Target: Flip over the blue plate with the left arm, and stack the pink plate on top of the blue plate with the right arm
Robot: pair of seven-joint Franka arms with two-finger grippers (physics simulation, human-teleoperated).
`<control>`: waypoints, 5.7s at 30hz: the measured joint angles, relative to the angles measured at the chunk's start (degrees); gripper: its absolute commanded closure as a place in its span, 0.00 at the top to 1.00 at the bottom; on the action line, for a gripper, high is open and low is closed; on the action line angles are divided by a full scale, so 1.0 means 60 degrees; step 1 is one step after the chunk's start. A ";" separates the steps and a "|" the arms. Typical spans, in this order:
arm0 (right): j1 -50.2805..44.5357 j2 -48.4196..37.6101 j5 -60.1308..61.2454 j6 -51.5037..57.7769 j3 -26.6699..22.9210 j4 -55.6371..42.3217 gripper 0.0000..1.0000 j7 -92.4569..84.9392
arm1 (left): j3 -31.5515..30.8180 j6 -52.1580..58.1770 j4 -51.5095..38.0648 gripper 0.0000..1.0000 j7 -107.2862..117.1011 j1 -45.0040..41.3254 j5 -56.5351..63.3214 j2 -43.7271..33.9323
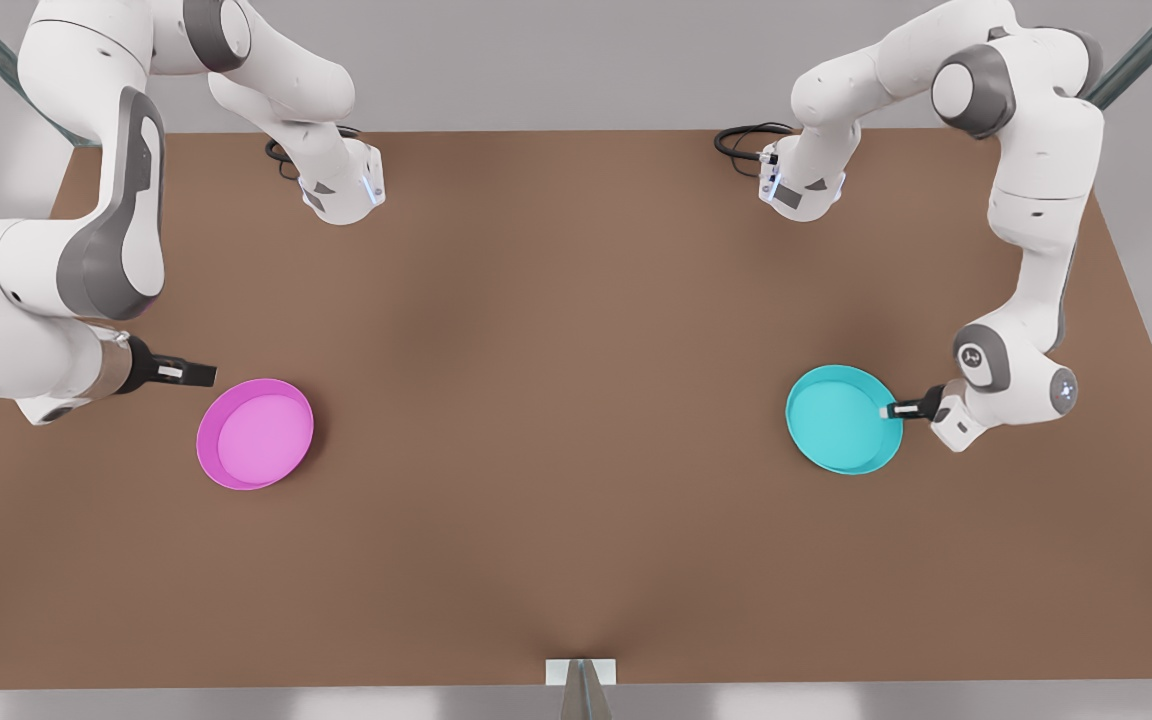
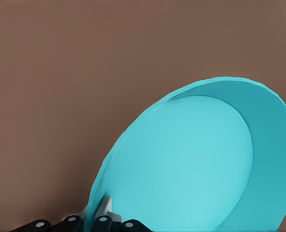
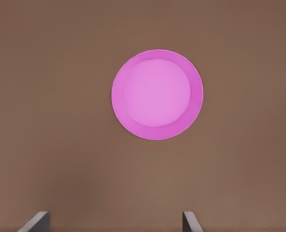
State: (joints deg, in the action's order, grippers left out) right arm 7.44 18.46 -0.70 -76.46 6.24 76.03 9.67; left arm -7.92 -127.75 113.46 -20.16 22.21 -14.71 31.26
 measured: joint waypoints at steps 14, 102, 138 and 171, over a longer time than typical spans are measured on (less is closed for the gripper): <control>0.0052 0.0060 0.0014 -0.0153 0.0000 0.0015 1.00 -0.0014 | 0.0074 0.0757 -0.0057 0.21 0.0064 -0.1593 0.2302 -0.1670; -0.0128 -0.0308 -0.0132 -0.2285 0.0307 0.0073 1.00 -0.1919 | 0.4878 1.1275 -0.8509 1.00 0.9001 -1.6387 1.2055 0.6941; 0.0363 0.0355 -0.0278 -0.2116 0.0453 0.0733 1.00 -0.1640 | 0.9691 0.9398 -0.9349 1.00 1.1500 -1.4883 -0.0626 0.2225; 0.6060 0.3002 -0.1270 -0.7939 0.3661 0.3970 1.00 -0.6454 | 0.1261 0.8914 -0.6151 1.00 0.6023 -0.6183 0.2001 -0.3789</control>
State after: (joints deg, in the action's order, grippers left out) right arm 43.80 36.47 -8.32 -124.10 28.20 99.84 -29.06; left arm -0.35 -74.27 76.55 15.98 -14.89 -2.71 8.53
